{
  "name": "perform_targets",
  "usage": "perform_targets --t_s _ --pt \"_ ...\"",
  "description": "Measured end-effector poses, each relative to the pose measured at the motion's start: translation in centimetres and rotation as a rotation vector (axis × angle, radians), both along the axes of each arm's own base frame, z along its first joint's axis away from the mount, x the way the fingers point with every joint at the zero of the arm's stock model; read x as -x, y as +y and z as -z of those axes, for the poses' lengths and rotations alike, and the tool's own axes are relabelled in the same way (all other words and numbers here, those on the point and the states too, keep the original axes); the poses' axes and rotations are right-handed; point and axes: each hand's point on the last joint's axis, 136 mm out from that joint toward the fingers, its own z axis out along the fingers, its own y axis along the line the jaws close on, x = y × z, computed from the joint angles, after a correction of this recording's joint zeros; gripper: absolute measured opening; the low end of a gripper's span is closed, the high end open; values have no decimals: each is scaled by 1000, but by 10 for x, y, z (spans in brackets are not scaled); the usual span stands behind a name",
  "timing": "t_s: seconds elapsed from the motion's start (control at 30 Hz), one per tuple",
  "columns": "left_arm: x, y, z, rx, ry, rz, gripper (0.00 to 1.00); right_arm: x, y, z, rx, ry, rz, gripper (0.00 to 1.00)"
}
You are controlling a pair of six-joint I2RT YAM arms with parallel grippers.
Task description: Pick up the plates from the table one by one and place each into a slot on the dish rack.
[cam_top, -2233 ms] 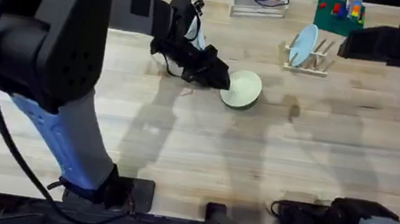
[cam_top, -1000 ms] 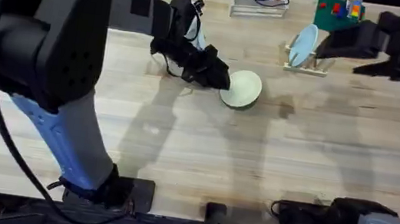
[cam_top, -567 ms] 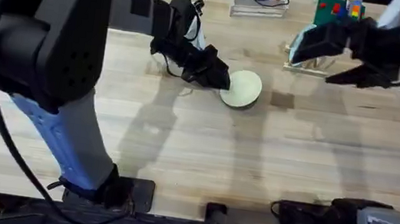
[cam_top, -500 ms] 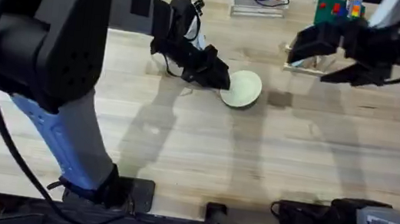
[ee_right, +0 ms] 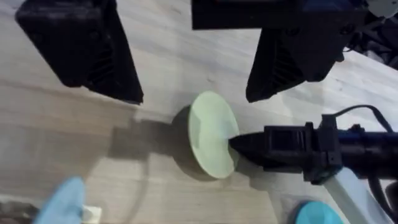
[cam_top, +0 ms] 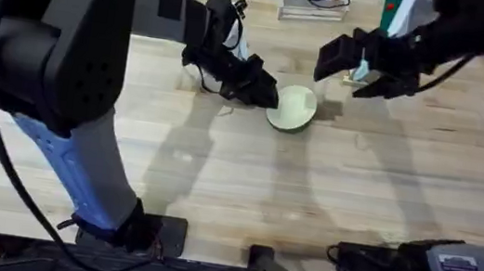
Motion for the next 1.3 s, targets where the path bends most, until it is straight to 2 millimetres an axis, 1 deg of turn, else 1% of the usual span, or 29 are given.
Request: perform_targets --t_s 0.17,0.37,0.63,0.73,1.07,1.2,1.3 --pt "0 0 0 0 0 0 41 -2 8 19 -41 -6 -13 986" --pt "0 0 0 0 0 0 41 9 11 47 -70 19 -16 986" --pt "0 0 0 0 0 0 41 10 24 64 -161 -10 -20 986" --pt "0 0 0 0 0 0 41 10 25 67 -174 -13 -14 986" --pt "0 0 0 0 0 0 40 5 31 63 -211 -25 -1 986" --pt "0 0 0 0 0 0 41 0 40 61 -231 -45 0 985" --pt "0 0 0 0 0 0 41 -2 49 66 -240 -39 -5 985"
